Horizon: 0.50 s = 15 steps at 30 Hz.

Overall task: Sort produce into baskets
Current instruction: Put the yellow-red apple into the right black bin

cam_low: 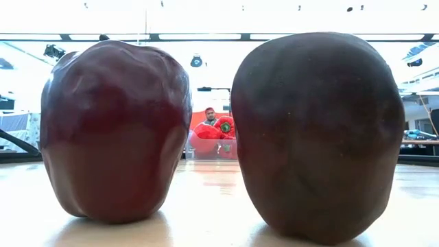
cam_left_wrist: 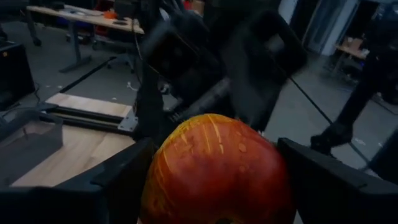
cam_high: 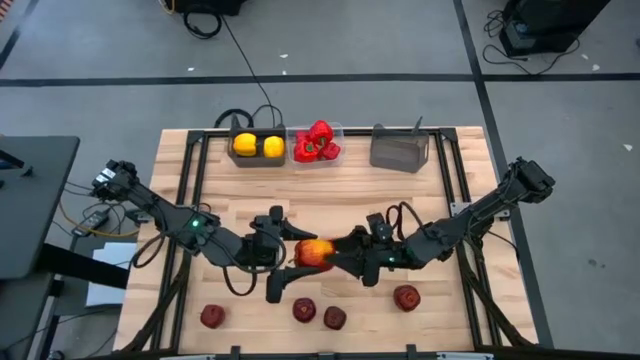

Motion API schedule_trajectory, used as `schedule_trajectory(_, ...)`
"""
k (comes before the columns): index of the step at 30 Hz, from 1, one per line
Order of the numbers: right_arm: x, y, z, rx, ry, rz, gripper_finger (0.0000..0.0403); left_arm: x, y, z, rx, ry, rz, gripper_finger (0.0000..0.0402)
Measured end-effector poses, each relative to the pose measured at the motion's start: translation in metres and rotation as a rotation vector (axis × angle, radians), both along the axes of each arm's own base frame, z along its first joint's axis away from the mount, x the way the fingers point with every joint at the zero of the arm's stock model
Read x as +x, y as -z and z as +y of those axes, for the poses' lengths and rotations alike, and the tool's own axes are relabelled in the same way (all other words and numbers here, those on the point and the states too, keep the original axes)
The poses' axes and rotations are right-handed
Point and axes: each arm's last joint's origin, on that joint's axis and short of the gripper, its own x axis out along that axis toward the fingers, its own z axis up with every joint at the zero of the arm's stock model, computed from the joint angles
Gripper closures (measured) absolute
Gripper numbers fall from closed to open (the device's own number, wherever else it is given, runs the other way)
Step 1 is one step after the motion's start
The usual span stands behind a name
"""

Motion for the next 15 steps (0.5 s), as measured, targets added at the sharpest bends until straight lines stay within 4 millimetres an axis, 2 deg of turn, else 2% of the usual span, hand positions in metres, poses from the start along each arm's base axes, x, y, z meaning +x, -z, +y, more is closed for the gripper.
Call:
schedule_trajectory(6, 0.006, -0.001, -0.014, -0.066, 0.042, -0.005, 0.0028, 0.0, 0.004, 0.0, 0.048, 0.028, 0.035, 0.0078)
schedule_trajectory(10, 0.009, 0.003, -0.019, -0.029, -0.014, 0.02, 0.0007, -0.001, 0.002, 0.0, 0.092, 0.03, 0.021, 0.0079)
schedule_trajectory(15, 0.012, 0.002, -0.023, -0.034, -0.072, 0.01, 0.0004, -0.001, 0.0, -0.001, 0.149, 0.039, 0.009, 0.0079)
